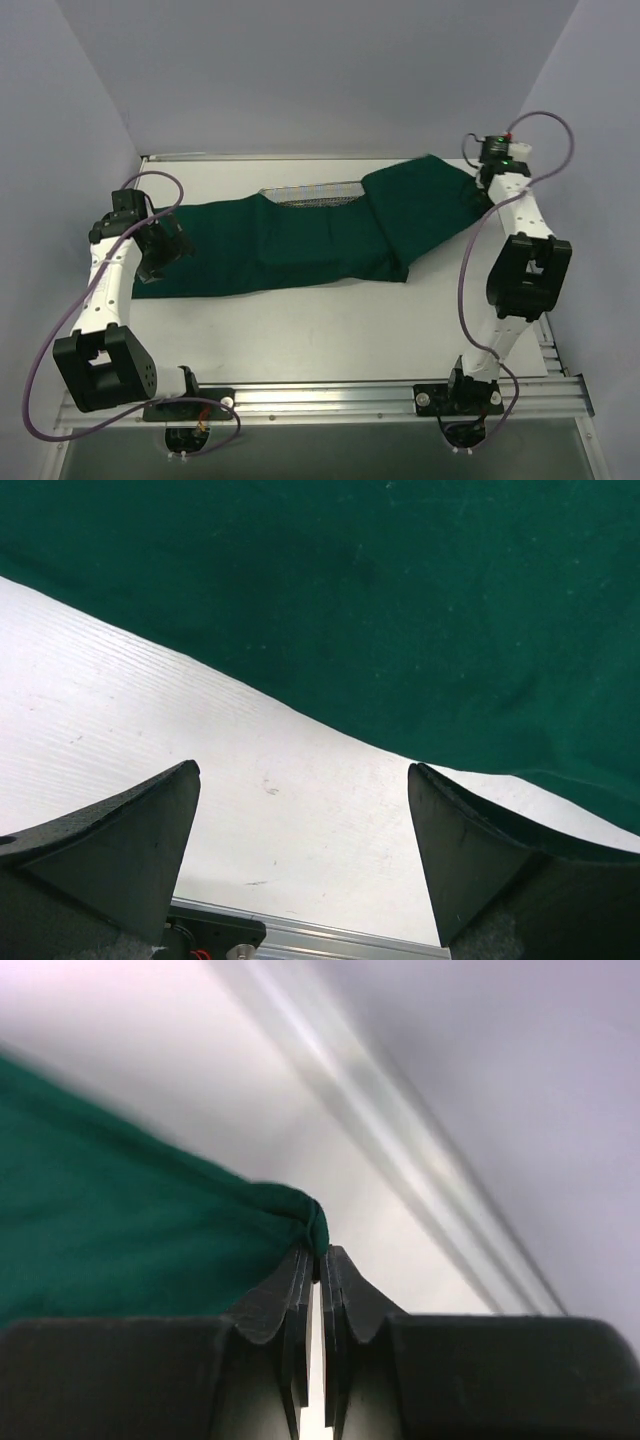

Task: Open and lay out the surgical kit
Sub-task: Open the surgical kit at the center of the board.

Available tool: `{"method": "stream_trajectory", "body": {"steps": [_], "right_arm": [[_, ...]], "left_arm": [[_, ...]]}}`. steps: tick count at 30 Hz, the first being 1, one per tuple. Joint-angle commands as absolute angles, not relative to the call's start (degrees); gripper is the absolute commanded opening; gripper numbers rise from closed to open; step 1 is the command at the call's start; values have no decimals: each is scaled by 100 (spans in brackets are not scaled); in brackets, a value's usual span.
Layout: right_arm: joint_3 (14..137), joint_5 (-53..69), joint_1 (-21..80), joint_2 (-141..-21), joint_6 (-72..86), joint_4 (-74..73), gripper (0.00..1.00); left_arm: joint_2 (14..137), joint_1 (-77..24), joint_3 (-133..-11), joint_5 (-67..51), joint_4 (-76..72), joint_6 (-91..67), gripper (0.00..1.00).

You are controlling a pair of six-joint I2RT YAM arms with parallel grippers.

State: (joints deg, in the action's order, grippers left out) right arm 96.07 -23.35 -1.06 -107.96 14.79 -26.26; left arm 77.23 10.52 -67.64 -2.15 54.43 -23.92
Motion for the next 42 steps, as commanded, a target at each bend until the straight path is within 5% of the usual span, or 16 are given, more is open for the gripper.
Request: {"method": "stream_trajectory", "body": {"steps": [1, 5, 8, 15, 21, 32, 42], "right_arm": [[8931, -2575, -912, -10073, 1845, -2918, 0], [8982, -2548, -836, -10124, 1889, -3067, 45], [9359, -2576, -677, -10177, 1907, -3234, 67], [9800, -1180, -53, -10713, 2082, -2963, 65], [8967, 359, -35, -11083, 2777, -2261, 52], [8605, -817, 220, -11785, 2584, -2312, 65], [8789, -976, 202, -12550, 2514, -2285, 66]], "left_arm": [[7866, 1090, -6873, -448, 5291, -2522, 94], [8121, 1090, -6970, -431, 5212, -2505, 95], [8314, 1090, -6996, -404, 5116, -2444, 96], [9156, 1072, -7058, -624, 4685, -2233, 100], [10184, 1037, -7584, -580, 4711, -2241, 83], [11723, 835, -8858, 501, 5220, -2610, 83], [13480, 721, -10738, 431, 6107, -2329, 83]]}}
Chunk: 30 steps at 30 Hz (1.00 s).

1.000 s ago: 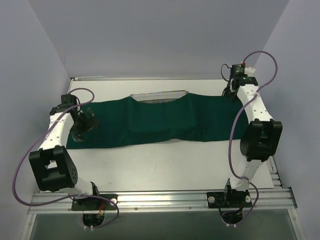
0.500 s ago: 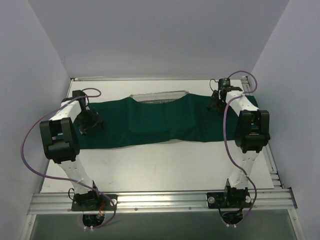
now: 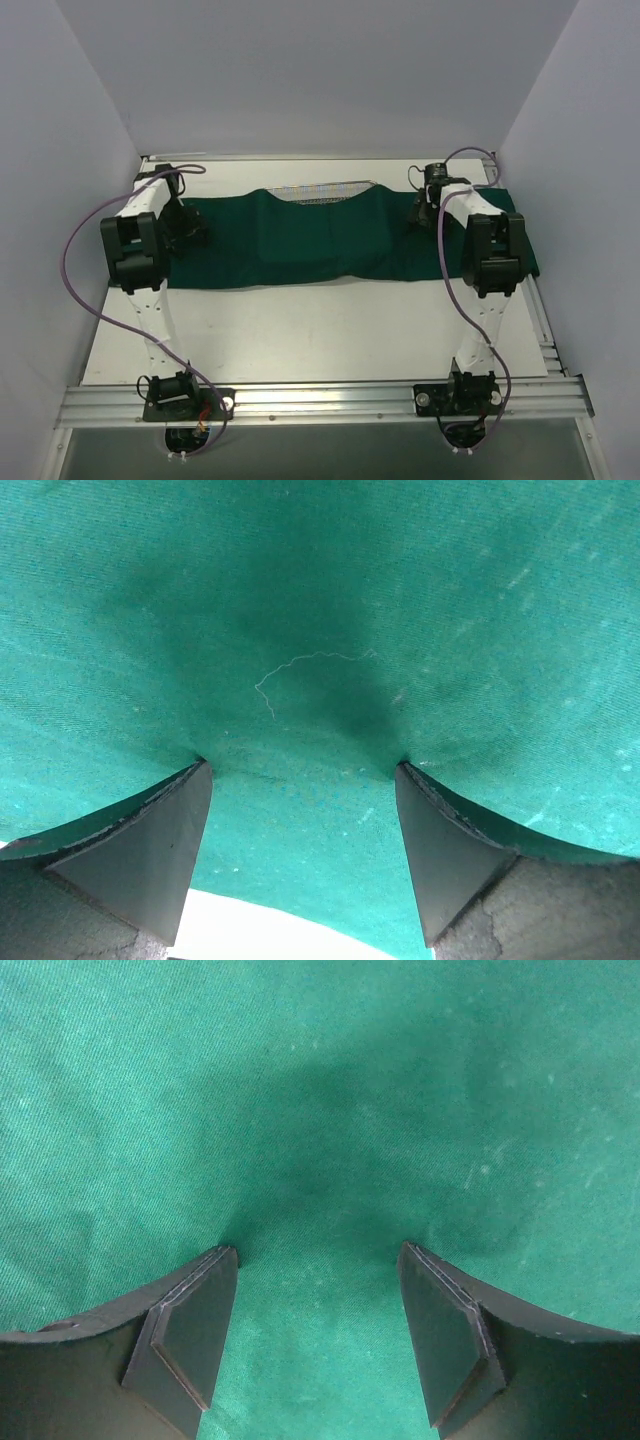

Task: Open and lay out the surgical kit
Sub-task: Open the surgical kit at the center of the board.

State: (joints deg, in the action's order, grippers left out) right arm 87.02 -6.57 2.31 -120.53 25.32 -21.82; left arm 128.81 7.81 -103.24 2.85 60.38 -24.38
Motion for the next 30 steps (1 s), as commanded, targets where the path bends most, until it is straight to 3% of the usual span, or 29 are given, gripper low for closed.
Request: {"method": "stream_trajectory", "body": {"steps": [1, 14, 18, 23, 30], "right_arm": [[8841, -976, 211, -12612, 2522, -2303, 66], [9818, -853, 35, -13220, 2628, -2848, 66], [9449, -756, 26, -12859, 2593, -2830, 66], [9693, -589, 167, -12244, 2452, -2654, 68], [10590, -141, 281, -12172, 2583, -1917, 72]], "left_arm": [[13596, 712, -10914, 431, 6187, -2312, 83], [14757, 800, -13051, 193, 7057, -2312, 83], [13961, 809, -12333, 194, 6665, -2303, 82], [12641, 809, -10840, -44, 5846, -2329, 89], [11532, 791, -10660, -729, 5186, -2426, 91]]}}
